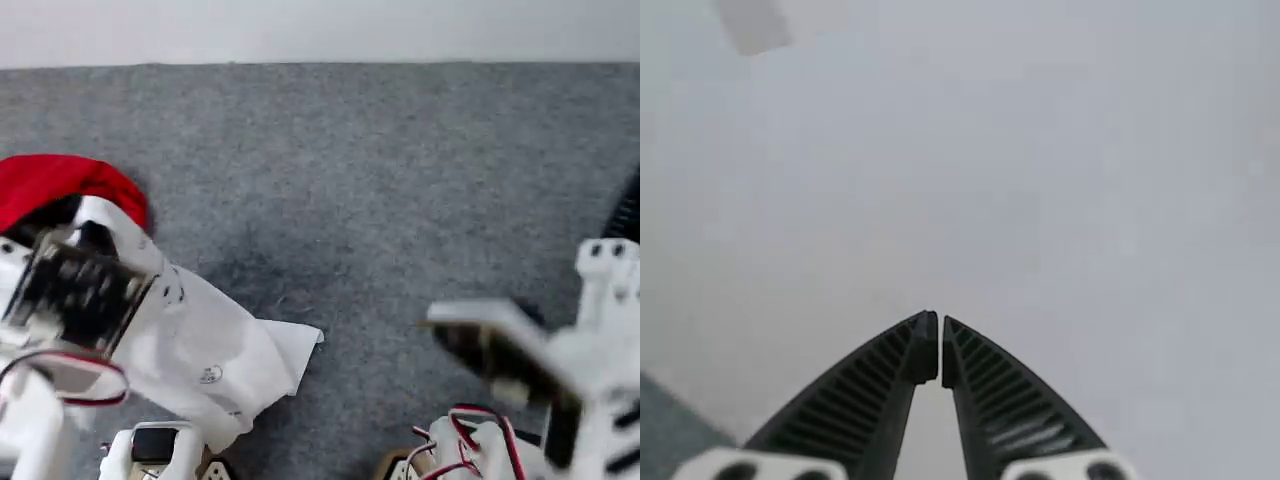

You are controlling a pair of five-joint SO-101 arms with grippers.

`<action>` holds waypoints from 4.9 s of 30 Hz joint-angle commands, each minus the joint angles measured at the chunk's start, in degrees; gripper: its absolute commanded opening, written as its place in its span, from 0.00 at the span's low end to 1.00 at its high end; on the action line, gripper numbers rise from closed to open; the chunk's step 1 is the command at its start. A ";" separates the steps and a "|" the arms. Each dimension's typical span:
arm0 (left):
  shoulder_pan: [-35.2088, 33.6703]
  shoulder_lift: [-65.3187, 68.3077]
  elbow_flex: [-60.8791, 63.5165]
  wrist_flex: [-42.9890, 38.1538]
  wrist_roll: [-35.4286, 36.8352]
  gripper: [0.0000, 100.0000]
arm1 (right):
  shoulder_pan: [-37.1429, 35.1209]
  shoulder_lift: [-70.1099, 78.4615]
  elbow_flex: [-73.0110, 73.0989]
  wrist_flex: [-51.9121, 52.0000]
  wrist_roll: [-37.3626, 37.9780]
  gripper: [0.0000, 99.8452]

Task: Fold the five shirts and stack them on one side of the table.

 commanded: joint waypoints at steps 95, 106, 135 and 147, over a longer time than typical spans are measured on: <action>-25.23 9.85 42.51 -23.12 -11.16 0.01 | -66.86 49.71 56.44 -7.43 -50.02 0.19; -25.23 9.85 42.51 -23.03 -11.16 0.01 | -62.81 52.26 55.65 -7.25 -49.85 0.02; -7.30 9.76 19.38 -16.70 -10.81 0.01 | -37.32 6.37 54.95 5.85 -20.22 0.01; 6.95 9.93 1.54 -16.79 -10.81 0.01 | -20.35 -15.69 54.95 -18.07 1.58 0.01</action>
